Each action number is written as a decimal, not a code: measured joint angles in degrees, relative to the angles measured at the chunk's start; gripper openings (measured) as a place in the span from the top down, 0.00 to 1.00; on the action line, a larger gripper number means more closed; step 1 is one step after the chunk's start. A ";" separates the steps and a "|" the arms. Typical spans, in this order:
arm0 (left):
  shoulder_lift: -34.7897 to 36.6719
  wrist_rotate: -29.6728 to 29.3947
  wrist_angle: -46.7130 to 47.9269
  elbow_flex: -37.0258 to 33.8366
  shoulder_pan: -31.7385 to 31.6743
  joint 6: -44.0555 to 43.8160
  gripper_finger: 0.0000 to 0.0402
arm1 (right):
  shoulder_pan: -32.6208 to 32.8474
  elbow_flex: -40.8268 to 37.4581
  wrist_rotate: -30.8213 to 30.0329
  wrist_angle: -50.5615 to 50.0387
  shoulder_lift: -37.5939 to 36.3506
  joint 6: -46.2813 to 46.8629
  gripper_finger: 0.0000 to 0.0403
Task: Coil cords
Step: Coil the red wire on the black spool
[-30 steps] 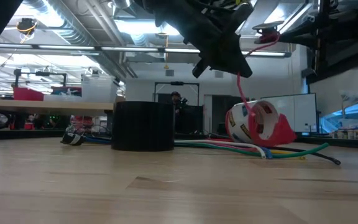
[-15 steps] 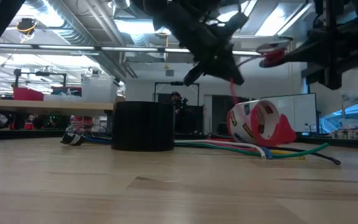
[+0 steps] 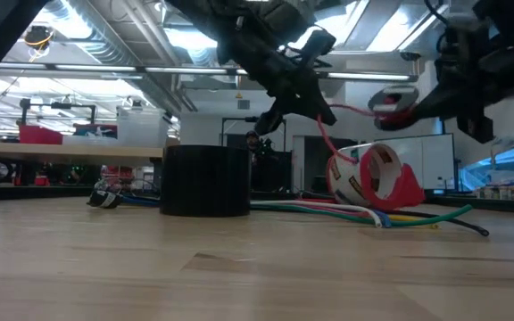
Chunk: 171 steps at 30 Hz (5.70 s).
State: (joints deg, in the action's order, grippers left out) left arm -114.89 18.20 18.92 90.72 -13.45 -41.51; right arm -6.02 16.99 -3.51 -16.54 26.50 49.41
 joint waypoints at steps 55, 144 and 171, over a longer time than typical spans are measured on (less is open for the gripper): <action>-1.68 13.73 -23.03 0.02 -5.65 -38.52 1.00 | 0.00 2.17 -11.72 27.00 26.80 -7.16 0.99; 0.68 17.47 -10.35 0.02 -3.50 -5.62 1.00 | -0.81 8.35 -11.80 25.79 34.74 -0.11 0.99; 0.68 23.82 -5.54 0.02 -3.23 6.00 0.76 | -0.81 8.35 -11.86 28.02 31.43 -0.13 0.99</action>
State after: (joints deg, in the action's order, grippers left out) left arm -114.21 42.02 13.37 90.74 -16.67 -35.51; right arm -6.83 25.34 -15.37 11.48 57.92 49.28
